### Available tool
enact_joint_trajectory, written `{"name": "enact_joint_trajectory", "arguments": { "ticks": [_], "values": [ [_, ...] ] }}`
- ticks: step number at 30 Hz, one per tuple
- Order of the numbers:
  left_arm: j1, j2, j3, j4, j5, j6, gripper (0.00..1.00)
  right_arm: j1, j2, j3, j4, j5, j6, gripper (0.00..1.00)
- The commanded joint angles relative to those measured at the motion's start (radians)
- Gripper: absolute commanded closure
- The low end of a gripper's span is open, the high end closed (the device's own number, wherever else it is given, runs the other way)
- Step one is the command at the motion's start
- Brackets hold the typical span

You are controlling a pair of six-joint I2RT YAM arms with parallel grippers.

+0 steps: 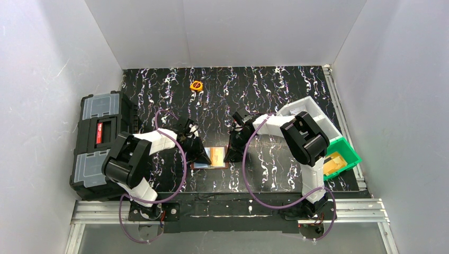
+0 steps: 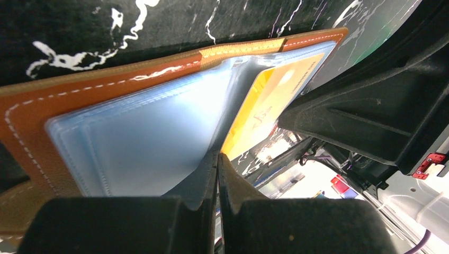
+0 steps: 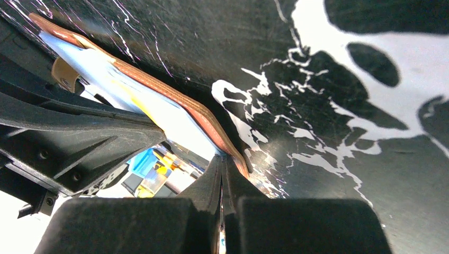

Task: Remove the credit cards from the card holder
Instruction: Remove the credit card from the card holder.

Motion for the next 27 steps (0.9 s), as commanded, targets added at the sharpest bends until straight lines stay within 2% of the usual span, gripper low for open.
{"name": "enact_joint_trajectory", "arguments": {
  "ticks": [1,27],
  "values": [
    [0.019,-0.046,0.019,-0.068,-0.056,0.044,1.00,-0.020,0.108,-0.058,-0.026,0.228,-0.002,0.99],
    [0.073,-0.137,0.002,-0.179,-0.108,0.119,1.00,-0.022,0.101,-0.060,-0.024,0.241,-0.001,0.99]
  ]
}}
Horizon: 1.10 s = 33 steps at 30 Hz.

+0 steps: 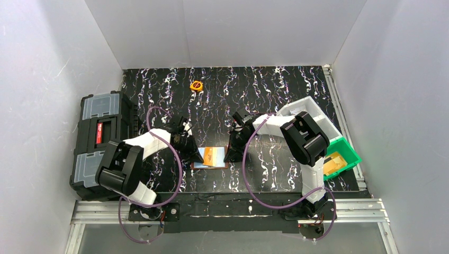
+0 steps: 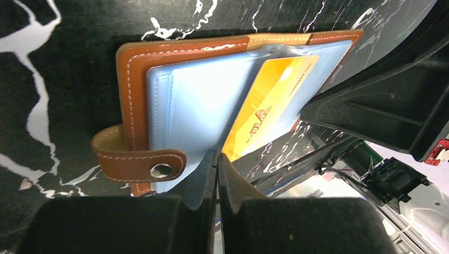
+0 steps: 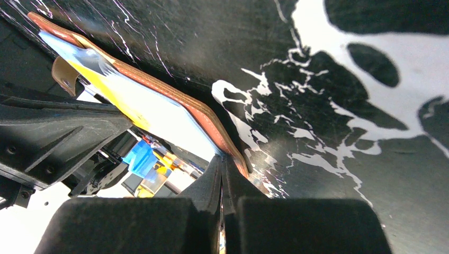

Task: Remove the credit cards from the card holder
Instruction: Remove the credit card from the card holder.

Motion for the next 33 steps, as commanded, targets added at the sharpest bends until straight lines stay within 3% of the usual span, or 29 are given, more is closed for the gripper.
{"name": "enact_joint_trajectory", "arguments": {
  "ticks": [1,13,24,33],
  "values": [
    [0.014,-0.056,-0.004,-0.067,-0.031,0.035,1.00,-0.022,0.098,-0.060,-0.025,0.244,-0.001,0.99],
    [0.046,-0.100,-0.006,-0.114,-0.020,0.051,1.00,-0.022,0.061,-0.035,-0.055,0.275,-0.028,0.99],
    [0.070,-0.100,-0.011,-0.086,0.104,0.033,1.00,-0.022,-0.019,0.021,-0.099,0.289,-0.068,0.99],
    [0.075,-0.082,-0.011,-0.034,0.168,-0.020,1.00,-0.022,-0.133,0.054,-0.085,0.235,-0.087,0.60]
  ]
}}
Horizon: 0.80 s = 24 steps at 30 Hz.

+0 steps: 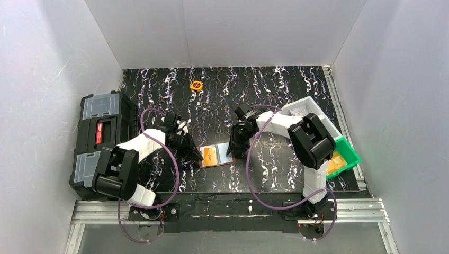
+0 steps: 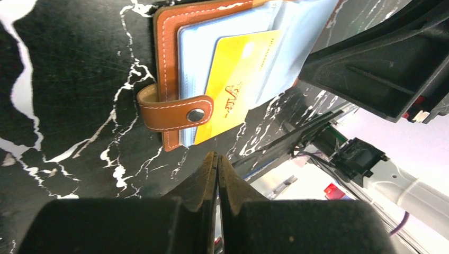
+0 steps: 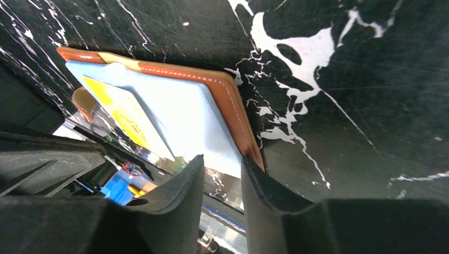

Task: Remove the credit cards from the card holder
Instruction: Remove the credit card from the card holder, then place the credit card in the storage box.

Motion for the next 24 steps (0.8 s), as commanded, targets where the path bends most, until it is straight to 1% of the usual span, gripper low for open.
{"name": "enact_joint_trajectory", "arguments": {
  "ticks": [1,4,7,12,20,22,24],
  "values": [
    [0.008,-0.016,-0.008,0.017,0.067,-0.032,1.00,-0.010,-0.076,0.023,-0.004,0.065,-0.038,0.57],
    [0.010,-0.005,-0.010,0.043,0.086,-0.053,1.00,-0.009,-0.099,0.014,0.028,0.024,-0.032,0.53],
    [0.009,0.008,-0.003,0.049,0.086,-0.061,1.00,-0.006,-0.112,0.003,0.044,0.008,-0.023,0.51],
    [0.009,0.024,0.023,0.029,0.056,-0.023,1.00,0.007,-0.114,-0.018,0.108,-0.053,-0.016,0.51],
    [0.007,0.097,0.075,-0.002,-0.021,0.017,1.00,0.055,-0.027,0.051,0.127,-0.086,-0.031,0.52],
    [0.007,0.111,0.088,-0.002,-0.031,0.019,1.00,0.057,-0.005,0.065,0.122,-0.092,-0.035,0.52],
    [0.005,0.125,0.097,-0.002,-0.041,0.021,1.00,0.059,0.012,0.070,0.122,-0.093,-0.038,0.55]
  ]
}}
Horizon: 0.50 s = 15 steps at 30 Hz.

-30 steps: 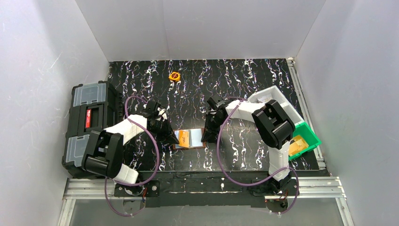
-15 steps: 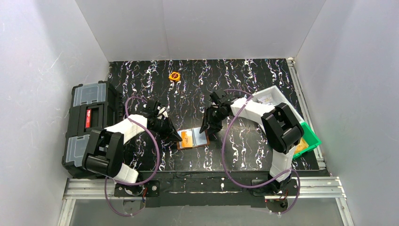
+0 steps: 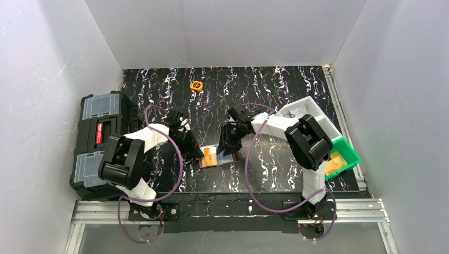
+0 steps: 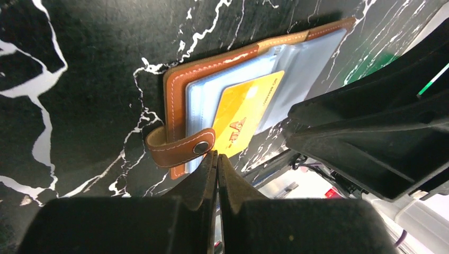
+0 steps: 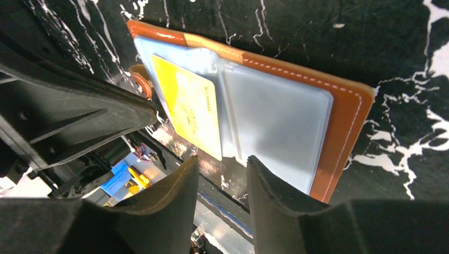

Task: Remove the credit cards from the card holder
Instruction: Place the credit card in the storage box.

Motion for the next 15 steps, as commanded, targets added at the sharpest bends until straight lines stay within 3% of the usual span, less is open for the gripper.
{"name": "enact_joint_trajectory", "arguments": {
  "ticks": [1,15],
  "values": [
    [0.002,0.027,0.040,-0.036,-0.037,0.029,1.00,0.002,0.037,0.048,0.018,-0.030,-0.018,0.55],
    [-0.031,0.113,0.045,-0.036,-0.097,0.031,1.00,0.030,0.106,0.084,0.027,-0.054,-0.019,0.56]
  ]
}}
